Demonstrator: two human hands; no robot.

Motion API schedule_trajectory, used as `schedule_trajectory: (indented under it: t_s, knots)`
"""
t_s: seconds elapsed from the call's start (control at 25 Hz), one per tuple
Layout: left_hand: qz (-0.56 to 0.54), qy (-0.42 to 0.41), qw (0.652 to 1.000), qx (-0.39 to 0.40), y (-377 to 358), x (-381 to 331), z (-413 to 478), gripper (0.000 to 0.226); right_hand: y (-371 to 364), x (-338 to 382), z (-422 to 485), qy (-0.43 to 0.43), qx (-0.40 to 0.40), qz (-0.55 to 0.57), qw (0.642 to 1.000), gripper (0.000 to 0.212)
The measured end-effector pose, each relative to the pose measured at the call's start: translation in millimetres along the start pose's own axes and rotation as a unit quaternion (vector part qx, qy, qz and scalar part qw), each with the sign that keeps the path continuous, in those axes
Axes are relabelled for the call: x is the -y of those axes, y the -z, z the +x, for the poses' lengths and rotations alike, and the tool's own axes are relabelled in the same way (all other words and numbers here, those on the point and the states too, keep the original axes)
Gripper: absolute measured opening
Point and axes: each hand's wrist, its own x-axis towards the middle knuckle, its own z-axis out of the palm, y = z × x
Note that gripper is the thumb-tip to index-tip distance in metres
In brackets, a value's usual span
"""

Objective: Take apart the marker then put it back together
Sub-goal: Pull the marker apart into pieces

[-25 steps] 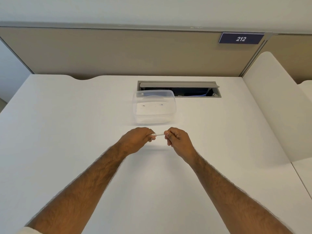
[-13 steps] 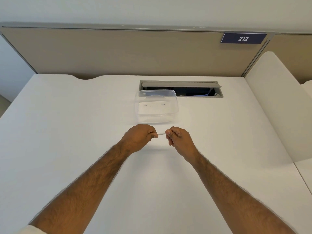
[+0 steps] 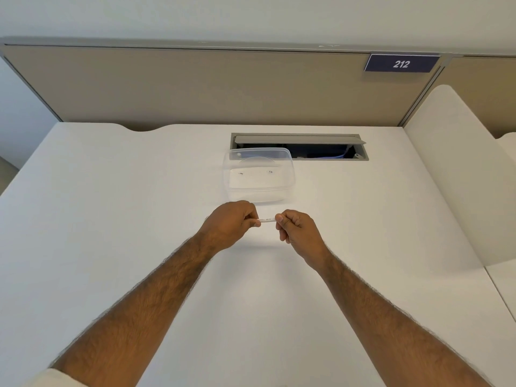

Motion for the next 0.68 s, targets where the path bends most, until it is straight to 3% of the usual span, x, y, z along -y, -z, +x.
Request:
schedule_trajectory:
  t_s: [0.2,0.36,0.68]
  knots:
    - [-0.003,-0.005,1.000,0.012,-1.1,1.2,-2.3,0.014,0.9,2.6,0.7,-0.003,-0.007,0.015,1.000,0.030]
    - [0.017,-0.014,1.000,0.011,0.4,-0.4,-4.3,0.020,4.6,5.2,2.9,-0.004,-0.022,0.091,0.996,0.003]
    - [0.019,-0.015,1.000,-0.004,4.2,-1.6,-9.1,0.018,4.8,9.8,1.1,0.005,-0.007,0.027,1.000,0.008]
